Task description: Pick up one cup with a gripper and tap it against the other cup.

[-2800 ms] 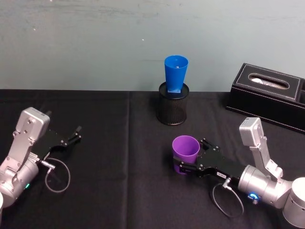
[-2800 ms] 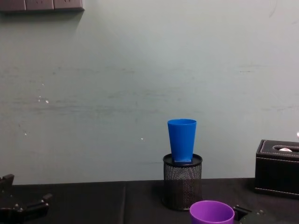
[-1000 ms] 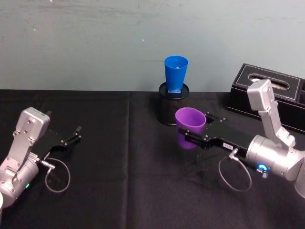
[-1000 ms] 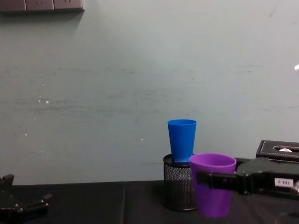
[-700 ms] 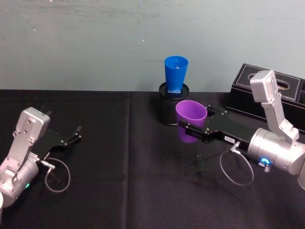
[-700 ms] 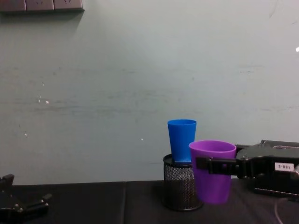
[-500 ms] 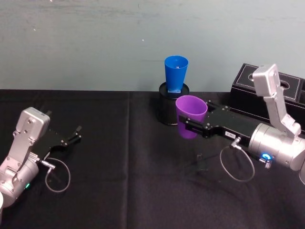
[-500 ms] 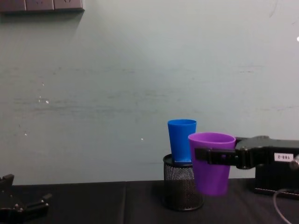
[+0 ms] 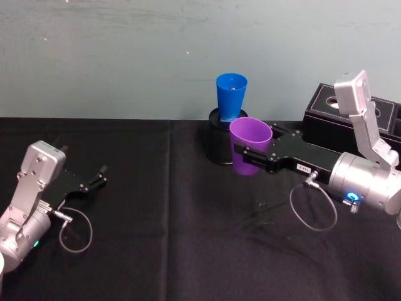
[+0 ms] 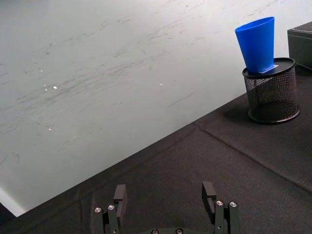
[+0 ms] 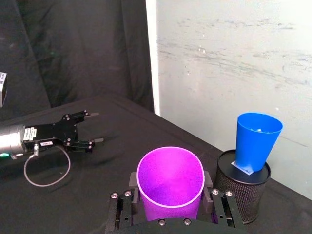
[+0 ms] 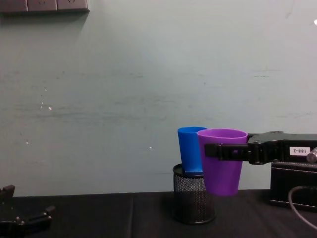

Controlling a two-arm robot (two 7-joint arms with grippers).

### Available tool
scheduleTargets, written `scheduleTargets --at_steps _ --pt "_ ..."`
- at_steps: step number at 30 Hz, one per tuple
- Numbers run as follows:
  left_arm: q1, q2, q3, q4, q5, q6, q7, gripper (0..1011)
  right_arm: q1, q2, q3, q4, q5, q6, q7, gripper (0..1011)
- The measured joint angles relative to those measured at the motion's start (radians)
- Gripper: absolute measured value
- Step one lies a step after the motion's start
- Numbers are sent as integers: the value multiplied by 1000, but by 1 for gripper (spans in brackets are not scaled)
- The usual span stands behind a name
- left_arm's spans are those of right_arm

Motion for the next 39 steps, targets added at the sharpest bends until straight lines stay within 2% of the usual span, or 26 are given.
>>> scheduleTargets --at_steps 9,39 --pt "0 0 0 0 0 0 0 1011 19 11 -13 -13 11 18 -5 729" --pt "0 0 0 0 0 0 0 1011 17 9 -11 -11 8 16 -5 729"
